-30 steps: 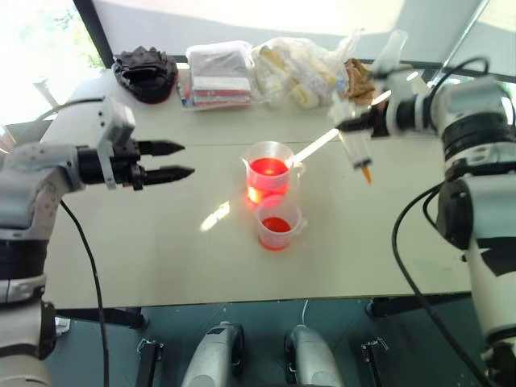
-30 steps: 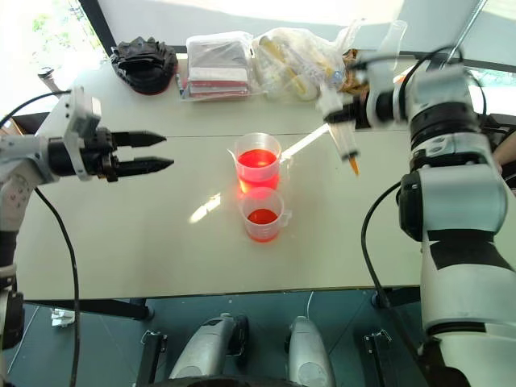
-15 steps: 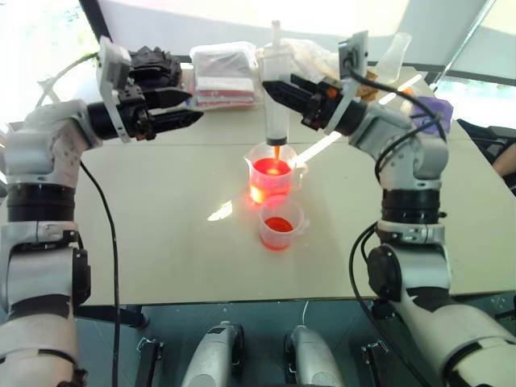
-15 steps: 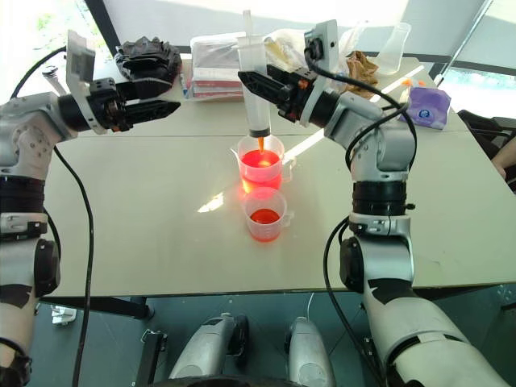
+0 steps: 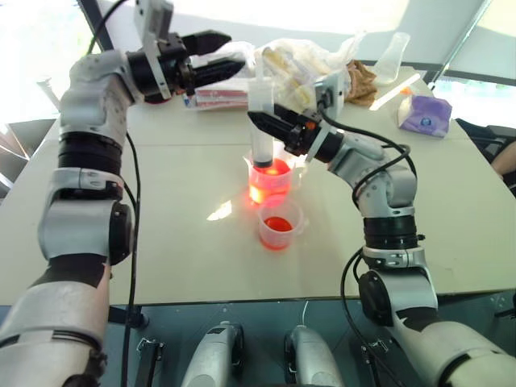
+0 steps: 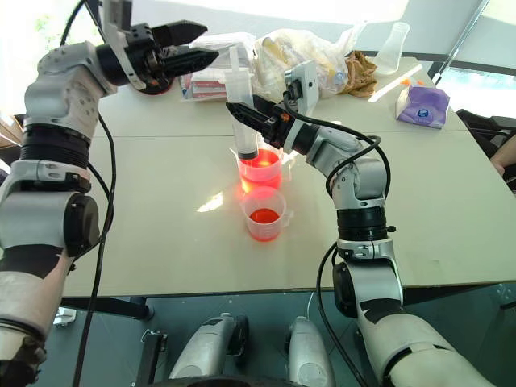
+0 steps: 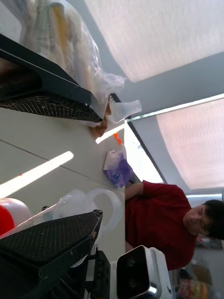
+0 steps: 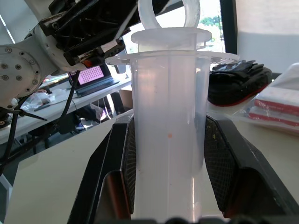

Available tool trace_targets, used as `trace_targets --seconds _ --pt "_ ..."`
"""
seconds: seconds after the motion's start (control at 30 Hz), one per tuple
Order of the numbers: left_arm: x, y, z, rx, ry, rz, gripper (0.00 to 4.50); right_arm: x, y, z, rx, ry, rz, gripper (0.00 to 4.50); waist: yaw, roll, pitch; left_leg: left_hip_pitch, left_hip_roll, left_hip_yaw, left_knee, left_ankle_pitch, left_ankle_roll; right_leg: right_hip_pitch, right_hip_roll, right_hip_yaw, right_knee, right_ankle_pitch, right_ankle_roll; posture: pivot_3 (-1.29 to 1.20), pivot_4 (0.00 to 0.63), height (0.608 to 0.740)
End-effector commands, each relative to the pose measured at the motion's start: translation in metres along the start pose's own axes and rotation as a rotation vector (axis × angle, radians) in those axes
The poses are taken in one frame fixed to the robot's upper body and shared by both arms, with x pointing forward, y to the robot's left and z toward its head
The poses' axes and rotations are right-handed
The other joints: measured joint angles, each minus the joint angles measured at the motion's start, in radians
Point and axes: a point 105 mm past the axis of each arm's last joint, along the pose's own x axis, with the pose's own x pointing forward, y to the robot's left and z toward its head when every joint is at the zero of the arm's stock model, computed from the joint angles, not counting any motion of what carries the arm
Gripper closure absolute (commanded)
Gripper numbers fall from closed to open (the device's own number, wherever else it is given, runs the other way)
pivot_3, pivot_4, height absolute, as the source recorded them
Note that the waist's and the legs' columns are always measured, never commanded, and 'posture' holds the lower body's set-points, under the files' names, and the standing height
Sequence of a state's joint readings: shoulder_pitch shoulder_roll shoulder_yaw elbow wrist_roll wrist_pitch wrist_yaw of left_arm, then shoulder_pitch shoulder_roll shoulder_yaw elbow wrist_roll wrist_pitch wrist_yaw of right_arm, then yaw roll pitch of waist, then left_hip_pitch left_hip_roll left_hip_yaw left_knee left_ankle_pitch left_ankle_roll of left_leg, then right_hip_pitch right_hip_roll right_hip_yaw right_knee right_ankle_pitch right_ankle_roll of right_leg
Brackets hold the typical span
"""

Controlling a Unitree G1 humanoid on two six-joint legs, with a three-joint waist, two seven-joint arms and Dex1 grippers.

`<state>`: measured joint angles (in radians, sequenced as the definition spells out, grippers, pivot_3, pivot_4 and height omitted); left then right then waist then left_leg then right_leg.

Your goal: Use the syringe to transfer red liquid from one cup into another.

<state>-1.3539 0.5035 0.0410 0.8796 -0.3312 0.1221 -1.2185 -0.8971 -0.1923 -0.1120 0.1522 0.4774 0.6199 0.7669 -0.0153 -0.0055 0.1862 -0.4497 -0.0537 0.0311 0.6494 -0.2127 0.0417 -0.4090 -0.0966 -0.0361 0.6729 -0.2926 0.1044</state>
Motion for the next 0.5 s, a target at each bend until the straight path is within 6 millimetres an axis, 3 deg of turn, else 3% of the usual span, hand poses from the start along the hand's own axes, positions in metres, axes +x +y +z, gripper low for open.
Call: trace_targets --seconds 0.03,0.5 --pt "0.009 -0.001 0.02 0.101 -0.023 -0.024 1.35 0.001 0.013 0.01 -0.052 -0.034 0.045 3.01 -0.001 0.0 0.0 0.0 0.0 0.0 0.0 0.0 0.0 0.0 0.0 0.0 0.0 0.0 0.0 0.0 0.15 0.74" --pt "0.035 -0.022 -0.008 0.115 0.029 -0.134 1.35 0.004 0.019 -0.003 -0.087 -0.021 0.031 3.01 0.0 0.0 0.0 0.0 0.0 0.0 0.0 0.0 0.001 0.0 0.0 0.0 0.0 0.0 0.0 0.0 0.15 0.74"
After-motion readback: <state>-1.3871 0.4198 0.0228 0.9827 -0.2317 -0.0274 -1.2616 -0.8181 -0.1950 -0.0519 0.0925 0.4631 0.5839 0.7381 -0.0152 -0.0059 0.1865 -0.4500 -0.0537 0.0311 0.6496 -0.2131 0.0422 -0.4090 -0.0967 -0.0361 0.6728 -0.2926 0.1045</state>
